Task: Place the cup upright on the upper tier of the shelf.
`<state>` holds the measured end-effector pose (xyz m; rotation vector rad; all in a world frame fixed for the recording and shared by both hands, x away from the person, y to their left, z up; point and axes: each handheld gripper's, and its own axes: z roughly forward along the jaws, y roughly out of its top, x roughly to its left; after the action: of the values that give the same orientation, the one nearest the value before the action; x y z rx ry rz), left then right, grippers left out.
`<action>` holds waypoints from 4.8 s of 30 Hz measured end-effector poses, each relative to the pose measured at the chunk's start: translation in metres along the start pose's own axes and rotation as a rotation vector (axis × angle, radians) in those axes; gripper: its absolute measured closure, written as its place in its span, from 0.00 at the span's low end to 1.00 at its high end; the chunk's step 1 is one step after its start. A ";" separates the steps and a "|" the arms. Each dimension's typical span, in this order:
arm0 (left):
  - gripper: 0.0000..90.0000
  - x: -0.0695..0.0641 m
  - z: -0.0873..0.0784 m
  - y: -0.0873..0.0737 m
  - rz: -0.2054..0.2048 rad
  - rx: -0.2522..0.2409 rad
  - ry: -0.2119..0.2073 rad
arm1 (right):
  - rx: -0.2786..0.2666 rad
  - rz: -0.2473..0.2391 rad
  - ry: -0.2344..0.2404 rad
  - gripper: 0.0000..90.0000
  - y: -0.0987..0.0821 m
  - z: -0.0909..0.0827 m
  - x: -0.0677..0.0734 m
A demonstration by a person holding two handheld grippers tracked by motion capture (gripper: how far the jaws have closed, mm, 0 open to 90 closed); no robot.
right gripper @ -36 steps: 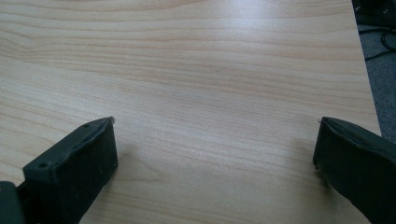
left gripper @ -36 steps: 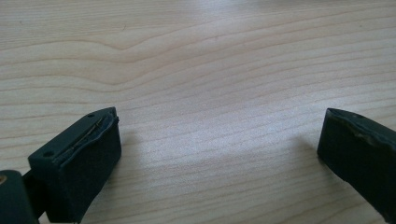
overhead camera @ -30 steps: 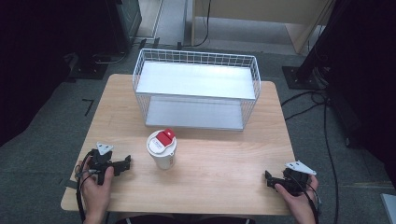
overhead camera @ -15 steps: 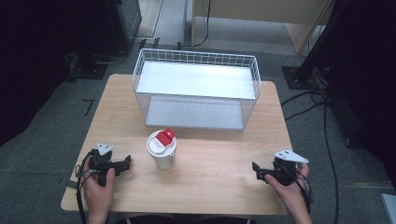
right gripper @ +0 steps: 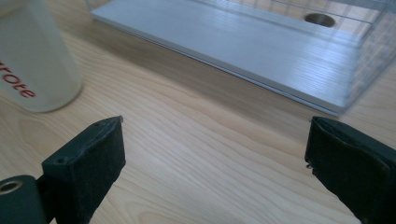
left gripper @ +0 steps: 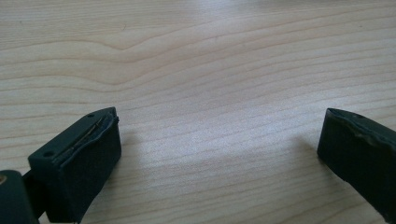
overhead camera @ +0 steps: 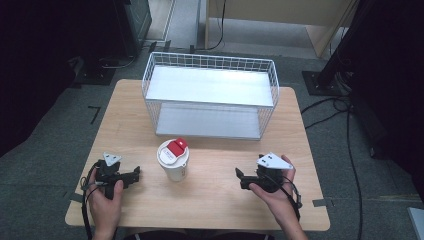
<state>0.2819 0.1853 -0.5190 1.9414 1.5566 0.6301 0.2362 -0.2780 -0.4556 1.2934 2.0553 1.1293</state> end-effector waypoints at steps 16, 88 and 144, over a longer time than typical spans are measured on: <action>0.00 0.000 0.000 0.000 0.000 0.000 0.000 | -0.016 -0.035 0.117 0.07 0.012 0.026 0.044; 0.00 0.000 0.000 0.000 -0.001 0.000 -0.001 | -0.180 0.017 0.209 0.09 0.021 0.114 0.164; 0.00 0.000 0.000 0.000 0.001 0.000 0.001 | -0.399 0.036 0.125 0.12 0.041 0.095 0.164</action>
<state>0.2820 0.1854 -0.5189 1.9419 1.5565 0.6309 0.2525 -0.0845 -0.4676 1.0875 1.7709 1.5749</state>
